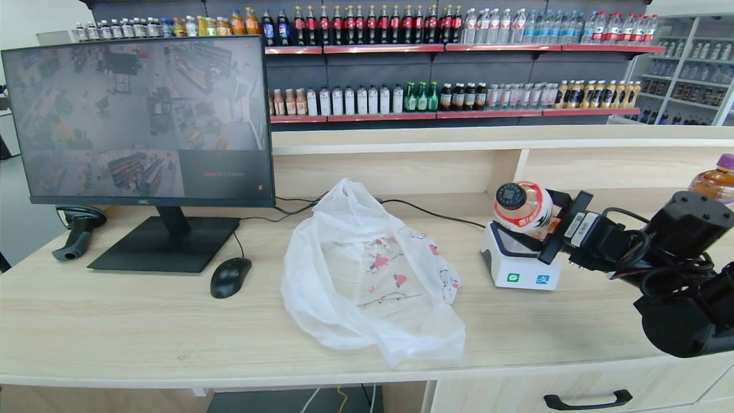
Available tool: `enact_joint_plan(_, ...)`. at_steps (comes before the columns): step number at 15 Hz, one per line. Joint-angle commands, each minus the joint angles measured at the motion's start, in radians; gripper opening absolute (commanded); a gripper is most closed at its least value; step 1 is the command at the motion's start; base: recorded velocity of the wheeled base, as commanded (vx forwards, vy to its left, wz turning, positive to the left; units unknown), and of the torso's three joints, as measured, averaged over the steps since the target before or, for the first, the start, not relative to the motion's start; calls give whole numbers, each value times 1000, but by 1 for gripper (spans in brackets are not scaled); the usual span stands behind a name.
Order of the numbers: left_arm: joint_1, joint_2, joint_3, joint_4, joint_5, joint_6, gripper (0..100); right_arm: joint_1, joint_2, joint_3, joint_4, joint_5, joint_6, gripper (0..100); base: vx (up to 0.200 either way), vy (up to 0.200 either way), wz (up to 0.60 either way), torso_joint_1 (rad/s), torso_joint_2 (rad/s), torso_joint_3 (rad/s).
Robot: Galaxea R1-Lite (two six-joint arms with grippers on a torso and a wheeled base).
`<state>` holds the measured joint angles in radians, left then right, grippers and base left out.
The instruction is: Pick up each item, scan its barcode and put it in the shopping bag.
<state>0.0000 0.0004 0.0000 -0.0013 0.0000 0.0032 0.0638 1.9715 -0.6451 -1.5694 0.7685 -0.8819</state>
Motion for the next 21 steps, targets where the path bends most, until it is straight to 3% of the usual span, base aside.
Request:
enact_joint_plan(1, 0, 0, 0, 0, 0, 0, 0, 1, -3, 5, -1, 0, 0, 0, 0, 0, 0, 0, 0, 0)
enact_joint_plan(10, 0, 0, 0, 0, 0, 0, 0, 1, -8, 7, -1, -2, 4, 0, 0, 0, 0, 0, 0, 0)
enact_joint_plan(17, 0, 0, 0, 0, 0, 0, 0, 1, -97, 2, -1, -12, 133, 0, 0, 0, 0, 0, 0, 0)
enact_joint_plan(18, 0, 0, 0, 0, 0, 0, 0, 2, -134, 16, -1, -28, 173, 0, 0, 0, 0, 0, 0, 0)
enact_joint_plan(21, 0, 0, 0, 0, 0, 0, 0, 30, -253, 79, -1, -215, 334, 0, 0, 0, 0, 0, 0, 0)
